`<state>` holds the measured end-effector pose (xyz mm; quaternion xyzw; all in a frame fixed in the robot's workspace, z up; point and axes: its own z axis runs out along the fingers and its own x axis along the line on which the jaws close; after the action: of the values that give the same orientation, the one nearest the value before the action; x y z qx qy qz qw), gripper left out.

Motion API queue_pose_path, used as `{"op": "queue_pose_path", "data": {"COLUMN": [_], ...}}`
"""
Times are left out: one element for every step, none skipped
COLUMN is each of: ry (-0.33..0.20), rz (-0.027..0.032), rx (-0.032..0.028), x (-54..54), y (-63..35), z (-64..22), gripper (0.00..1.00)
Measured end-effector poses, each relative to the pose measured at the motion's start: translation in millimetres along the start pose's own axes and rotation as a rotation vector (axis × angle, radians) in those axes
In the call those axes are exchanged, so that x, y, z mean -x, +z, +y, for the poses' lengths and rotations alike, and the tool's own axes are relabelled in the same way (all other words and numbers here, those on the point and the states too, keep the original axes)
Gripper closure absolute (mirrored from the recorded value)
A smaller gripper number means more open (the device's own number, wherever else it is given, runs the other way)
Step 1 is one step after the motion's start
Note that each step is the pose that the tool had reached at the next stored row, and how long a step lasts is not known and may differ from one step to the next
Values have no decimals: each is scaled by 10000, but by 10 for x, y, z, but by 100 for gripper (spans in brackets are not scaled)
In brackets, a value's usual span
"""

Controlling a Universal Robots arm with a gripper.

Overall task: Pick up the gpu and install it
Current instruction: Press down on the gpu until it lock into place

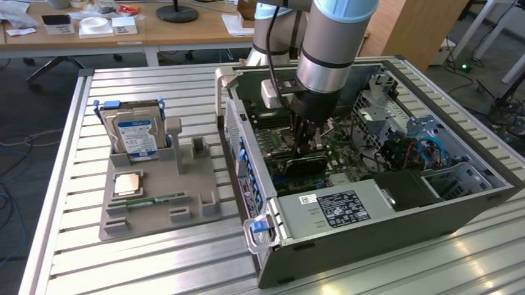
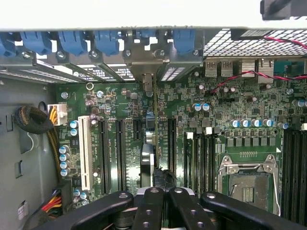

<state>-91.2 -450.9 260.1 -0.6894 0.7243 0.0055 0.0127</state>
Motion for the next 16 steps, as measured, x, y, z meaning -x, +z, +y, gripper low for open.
{"op": "queue_pose_path", "data": {"ry": [0, 0, 0, -1, -1, -1, -1, 0, 0, 0, 1, 0, 1, 0, 0, 0], "rz": [-1, -2, -1, 2, 3, 2, 0, -2, -2, -2, 1, 2, 2, 0, -2, -3], "rx": [0, -1, -1, 0, 1, 1, 1, -1, -1, -1, -2, 0, 2, 1, 0, 0], "x": [0, 0, 0, 0, -1, -1, -1, 0, 0, 0, 0, -1, -1, -1, -1, -1], "y": [1, 1, 5, 8, 9, 9, 10, 11, 11, 12, 15, 16, 16, 17, 18, 18], "z": [0, 0, 0, 1, 2, 2, 2, 2, 2, 3, 7, 9, 9, 9, 9, 9], "gripper": [89, 89, 89, 89, 89, 89, 89, 89, 89, 89, 89, 89, 89, 89, 89, 89]}}
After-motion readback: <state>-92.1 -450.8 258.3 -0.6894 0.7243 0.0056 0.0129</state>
